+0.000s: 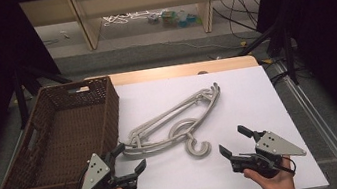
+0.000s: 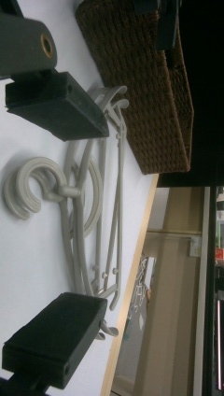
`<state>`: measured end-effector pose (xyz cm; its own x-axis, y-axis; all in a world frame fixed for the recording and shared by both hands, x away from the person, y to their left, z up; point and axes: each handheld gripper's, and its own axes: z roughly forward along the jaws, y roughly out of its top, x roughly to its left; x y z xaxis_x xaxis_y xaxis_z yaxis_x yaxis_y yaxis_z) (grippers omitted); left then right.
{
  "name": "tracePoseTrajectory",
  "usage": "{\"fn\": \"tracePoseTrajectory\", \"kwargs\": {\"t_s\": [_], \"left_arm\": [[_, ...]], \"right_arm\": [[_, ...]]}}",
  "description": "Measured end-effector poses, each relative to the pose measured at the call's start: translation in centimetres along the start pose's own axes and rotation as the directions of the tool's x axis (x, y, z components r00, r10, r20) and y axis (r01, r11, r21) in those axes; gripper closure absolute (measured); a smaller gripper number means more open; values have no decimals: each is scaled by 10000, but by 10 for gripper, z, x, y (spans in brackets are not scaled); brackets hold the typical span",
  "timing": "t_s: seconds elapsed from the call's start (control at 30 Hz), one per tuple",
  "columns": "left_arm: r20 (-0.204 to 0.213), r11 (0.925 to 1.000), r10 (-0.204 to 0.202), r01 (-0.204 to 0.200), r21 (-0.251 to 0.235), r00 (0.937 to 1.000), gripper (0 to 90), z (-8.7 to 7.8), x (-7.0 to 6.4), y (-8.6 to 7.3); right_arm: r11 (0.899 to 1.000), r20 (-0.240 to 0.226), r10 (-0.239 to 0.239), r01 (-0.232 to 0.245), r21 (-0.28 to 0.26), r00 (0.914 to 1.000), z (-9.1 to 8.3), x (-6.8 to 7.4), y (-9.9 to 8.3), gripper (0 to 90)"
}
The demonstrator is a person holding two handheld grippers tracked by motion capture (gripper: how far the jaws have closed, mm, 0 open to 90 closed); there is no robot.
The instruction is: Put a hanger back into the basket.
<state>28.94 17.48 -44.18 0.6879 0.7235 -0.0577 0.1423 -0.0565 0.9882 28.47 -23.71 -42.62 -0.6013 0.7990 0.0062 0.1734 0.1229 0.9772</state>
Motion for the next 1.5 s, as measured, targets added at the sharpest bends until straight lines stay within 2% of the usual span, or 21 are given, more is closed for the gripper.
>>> {"fn": "tracePoseTrajectory", "kwargs": {"t_s": [0.3,0.33,0.4,0.53,0.67,0.77,0.8,0.87,0.93,1.0,1.03,1.07,1.13,1.17,1.2,1.3,1.33,1.4,1.43,1.47,1.5], "left_arm": [[359,9974,549,-565,440,9978,157,14,-12,9],[382,9931,1087,-1102,401,9933,158,18,-11,12],[413,9870,1396,-1424,741,9893,159,27,-15,14],[709,9750,1413,-1512,1625,9874,160,49,-18,20],[906,9404,1910,-2086,2684,9774,159,72,-22,21],[988,9036,2247,-2452,3513,9694,174,88,-23,18],[1062,8844,2398,-2623,3861,9650,185,92,-22,18],[1134,8652,2448,-2697,4228,9629,199,100,-21,16],[1168,8520,2417,-2683,4496,9633,207,107,-21,12],[1140,8521,2338,-2600,4542,9656,211,111,-21,10],[1186,8381,2479,-2743,4715,9615,211,112,-19,10],[1133,8380,2495,-2730,4725,9617,212,115,-19,8],[1107,8155,2669,-2856,5034,9573,223,122,-15,7],[1107,8155,2669,-2856,5034,9573,228,122,-15,7],[1079,8239,2559,-2751,4954,9607,228,124,-14,5],[1277,7989,2611,-2884,5279,9568,261,133,-12,3],[1542,7775,2710,-3106,5468,9501,270,135,-10,4],[1508,7769,2684,-3063,5501,9514,277,138,-10,3],[1516,7635,2819,-3172,5626,9474,316,142,-9,2],[1516,7635,2819,-3172,5626,9474,336,142,-9,2],[1523,7566,2820,-3172,5718,9472,340,147,-8,0]], "right_arm": [[10000,41,47,-47,-63,10000,0,-3,1,163],[9999,29,44,-43,-159,10000,2,-3,0,163],[9999,45,0,1,-120,10000,3,-4,1,163],[9999,-11,11,-11,-135,10000,2,-5,1,163],[9999,-37,28,-29,-108,10000,1,-7,1,163],[9998,-69,63,-64,-161,10000,1,-7,1,163],[9997,-84,78,-80,-231,9999,2,-8,0,163],[9997,-67,75,-76,-248,9999,2,-8,0,163],[9998,-58,80,-81,-166,10000,1,-8,0,163],[9998,-52,81,-82,-181,10000,1,-8,0,163],[9998,-79,62,-63,-201,10000,2,-8,0,163],[9999,-57,61,-62,-160,10000,2,-8,0,163],[10000,-78,60,-61,-79,10000,2,-8,0,163],[10000,-69,66,-66,-45,10000,2,-8,0,163],[10000,-69,66,-66,-45,10000,2,-8,0,163],[9996,-166,103,-107,-254,9998,4,-8,-1,163],[9996,-163,104,-108,-268,9998,4,-8,-1,163],[9996,-156,90,-94,-266,9998,4,-8,-1,164],[9998,-180,177,-178,-65,9997,3,-7,-1,164],[9998,-180,177,-178,-65,9997,3,-7,-1,164],[9999,-122,99,-99,-55,9999,3,-8,-1,165]]}}
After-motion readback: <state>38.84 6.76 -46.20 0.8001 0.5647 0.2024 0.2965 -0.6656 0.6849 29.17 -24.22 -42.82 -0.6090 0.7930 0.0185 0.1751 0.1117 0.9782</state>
